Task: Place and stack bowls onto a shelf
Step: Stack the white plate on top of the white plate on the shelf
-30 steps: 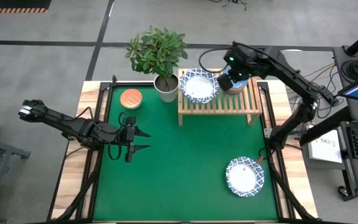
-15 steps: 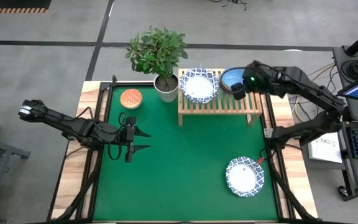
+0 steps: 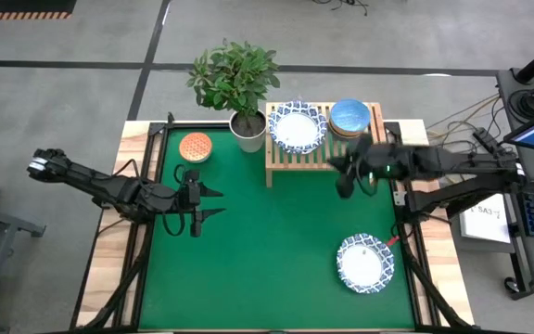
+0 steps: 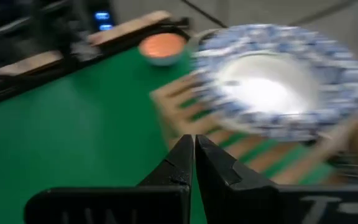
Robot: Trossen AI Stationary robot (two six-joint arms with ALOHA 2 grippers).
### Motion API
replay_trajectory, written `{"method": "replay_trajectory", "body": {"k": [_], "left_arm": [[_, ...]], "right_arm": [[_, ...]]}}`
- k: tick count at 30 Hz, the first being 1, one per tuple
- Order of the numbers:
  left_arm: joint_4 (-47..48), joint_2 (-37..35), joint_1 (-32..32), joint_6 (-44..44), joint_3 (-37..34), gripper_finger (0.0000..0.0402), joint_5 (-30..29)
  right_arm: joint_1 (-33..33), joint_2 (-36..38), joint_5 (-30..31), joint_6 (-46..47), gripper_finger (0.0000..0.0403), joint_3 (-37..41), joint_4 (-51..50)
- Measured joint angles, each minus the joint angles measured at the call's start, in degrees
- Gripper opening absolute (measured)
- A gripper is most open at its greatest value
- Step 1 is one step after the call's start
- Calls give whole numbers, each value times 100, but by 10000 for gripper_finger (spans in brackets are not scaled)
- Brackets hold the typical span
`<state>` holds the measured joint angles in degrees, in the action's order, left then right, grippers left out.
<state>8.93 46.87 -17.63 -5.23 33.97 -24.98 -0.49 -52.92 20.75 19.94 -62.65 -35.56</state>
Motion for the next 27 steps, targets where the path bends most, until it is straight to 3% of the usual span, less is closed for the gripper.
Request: {"method": "replay_trajectory", "body": {"k": [3,10,13,17,27], "left_arm": [[2,0,0,-64,-1,173,-8],[2,0,0,-454,-1,173,-7],[2,0,0,-625,-1,173,-6],[-4,0,0,-679,-1,173,-8],[-44,0,0,-730,-1,173,-8]], "right_arm": [[646,23,-94,0,9,394,389],[1647,-96,-1108,328,9,740,312],[1786,-175,-1406,288,9,759,-35],[1811,-435,-1174,208,9,765,-459],[1864,-1788,-1629,218,10,666,-1688]]}}
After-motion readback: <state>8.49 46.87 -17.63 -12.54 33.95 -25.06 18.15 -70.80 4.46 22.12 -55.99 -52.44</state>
